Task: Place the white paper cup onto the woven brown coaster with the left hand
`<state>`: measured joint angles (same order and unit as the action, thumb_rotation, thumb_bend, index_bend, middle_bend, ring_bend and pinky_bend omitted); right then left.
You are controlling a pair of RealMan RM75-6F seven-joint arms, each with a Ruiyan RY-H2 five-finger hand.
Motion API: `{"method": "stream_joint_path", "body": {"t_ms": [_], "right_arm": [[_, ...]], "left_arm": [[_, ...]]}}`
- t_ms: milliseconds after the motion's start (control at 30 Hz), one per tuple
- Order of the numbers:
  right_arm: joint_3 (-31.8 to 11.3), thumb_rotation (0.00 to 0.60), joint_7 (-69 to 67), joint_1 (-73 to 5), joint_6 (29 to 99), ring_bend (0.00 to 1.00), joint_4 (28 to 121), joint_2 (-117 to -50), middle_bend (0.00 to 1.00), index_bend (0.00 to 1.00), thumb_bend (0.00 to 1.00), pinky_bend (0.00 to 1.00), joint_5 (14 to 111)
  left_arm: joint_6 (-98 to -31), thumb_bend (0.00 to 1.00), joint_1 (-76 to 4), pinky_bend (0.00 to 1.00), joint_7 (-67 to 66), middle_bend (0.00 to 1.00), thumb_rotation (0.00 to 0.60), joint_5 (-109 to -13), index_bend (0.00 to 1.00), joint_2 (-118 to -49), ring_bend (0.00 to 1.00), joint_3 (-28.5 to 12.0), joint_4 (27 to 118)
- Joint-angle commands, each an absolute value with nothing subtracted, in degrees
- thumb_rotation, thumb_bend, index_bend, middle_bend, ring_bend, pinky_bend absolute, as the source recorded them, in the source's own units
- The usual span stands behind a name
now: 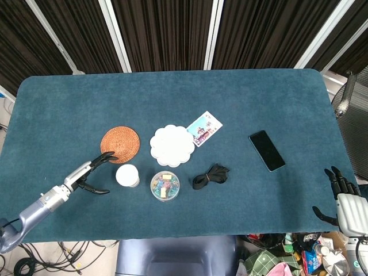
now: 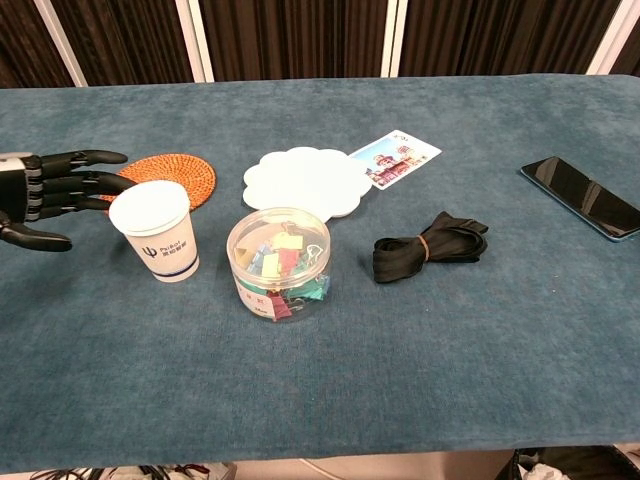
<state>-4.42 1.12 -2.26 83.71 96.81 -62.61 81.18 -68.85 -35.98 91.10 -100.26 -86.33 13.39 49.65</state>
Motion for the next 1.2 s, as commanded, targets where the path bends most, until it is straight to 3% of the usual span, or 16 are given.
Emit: {"method": "stream_joint_path", "body": {"t_ms": [33, 833, 1200], "right_arm": [[-4.42, 0.6, 1.03, -2.26, 83.72, 0.13, 96.79, -62.59, 0.0, 0.0, 0.13, 0.16, 81.2], [-4.45, 0.6, 0.48, -2.35, 83.61, 0.13, 96.67, -62.44, 0.0, 0.0, 0.13, 0.16, 81.35], [-4.43, 0.6, 0.3, -2.34, 83.58, 0.13, 96.76, -62.35, 0.0, 0.0, 0.13, 0.16, 81.37]], "left_arm": [[-67.52, 0.09, -36.93, 0.01, 89.44, 0.13, 0.6, -100.19, 0.07, -86.73, 0.0, 13.02, 50.73], [-63.09, 0.15, -40.02, 0.01, 82.79, 0.24, 0.6, -99.39, 0.2, -87.96, 0.0, 12.19, 54.73], [-62.74, 0.3, -40.2, 0.01, 81.27, 0.31, 0.6, -98.33, 0.27, -87.66, 0.0, 11.55, 55.58]]}}
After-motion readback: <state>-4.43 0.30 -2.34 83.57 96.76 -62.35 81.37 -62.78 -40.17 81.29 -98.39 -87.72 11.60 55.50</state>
